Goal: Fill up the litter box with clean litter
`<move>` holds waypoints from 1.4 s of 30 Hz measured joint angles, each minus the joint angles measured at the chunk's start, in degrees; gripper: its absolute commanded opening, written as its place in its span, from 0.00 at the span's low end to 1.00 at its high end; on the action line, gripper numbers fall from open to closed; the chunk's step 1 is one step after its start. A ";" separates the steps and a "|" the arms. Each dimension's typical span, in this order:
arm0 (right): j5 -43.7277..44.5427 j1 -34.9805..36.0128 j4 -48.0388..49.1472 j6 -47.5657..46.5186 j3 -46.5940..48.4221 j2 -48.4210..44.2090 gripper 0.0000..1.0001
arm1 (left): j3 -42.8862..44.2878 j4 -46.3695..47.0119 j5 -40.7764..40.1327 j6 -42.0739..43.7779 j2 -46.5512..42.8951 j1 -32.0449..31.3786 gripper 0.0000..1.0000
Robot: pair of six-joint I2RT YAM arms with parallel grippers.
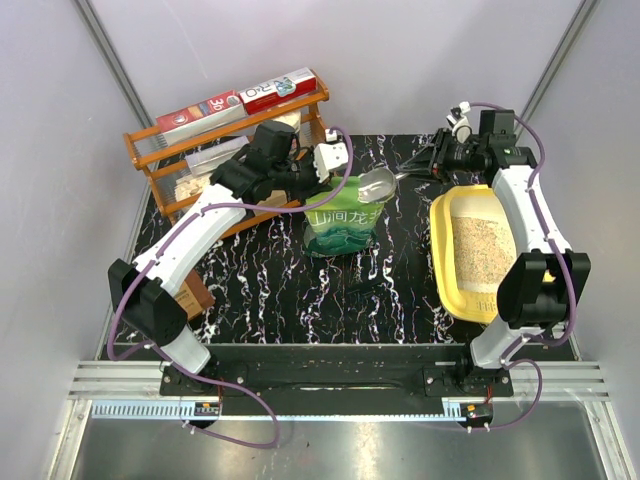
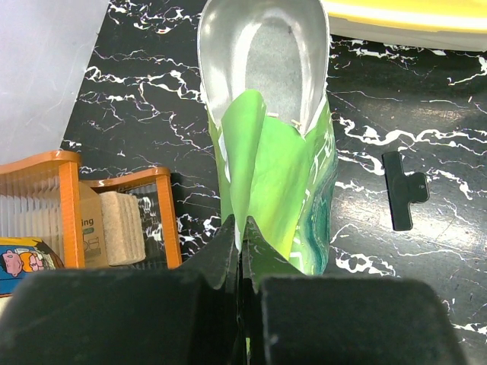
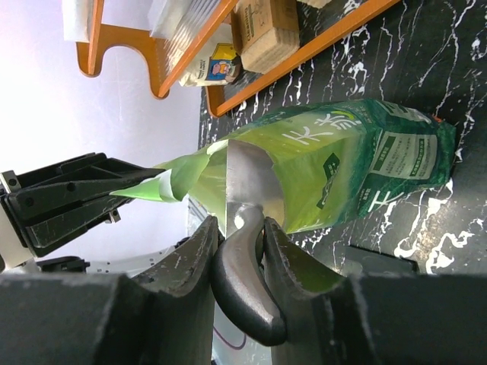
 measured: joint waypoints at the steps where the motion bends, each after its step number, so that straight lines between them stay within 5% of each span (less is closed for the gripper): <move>1: 0.70 0.02 -1.27 -0.55 0.90 -0.07 0.00 | 0.02 0.00 0.00 -0.02 0.00 -0.02 0.00; 18: 7.96 -0.81 -7.72 -6.93 5.31 -5.01 0.00 | 0.04 0.00 -0.02 -1.27 0.00 0.15 0.00; 33: -6.88 -7.56 -4.22 -2.60 3.15 0.28 0.00 | 0.59 -0.61 -0.70 -1.51 0.00 0.15 0.00; 42: -14.75 -9.73 7.17 4.61 -6.86 0.94 0.00 | 0.79 -0.96 -1.55 -1.57 0.00 0.15 0.00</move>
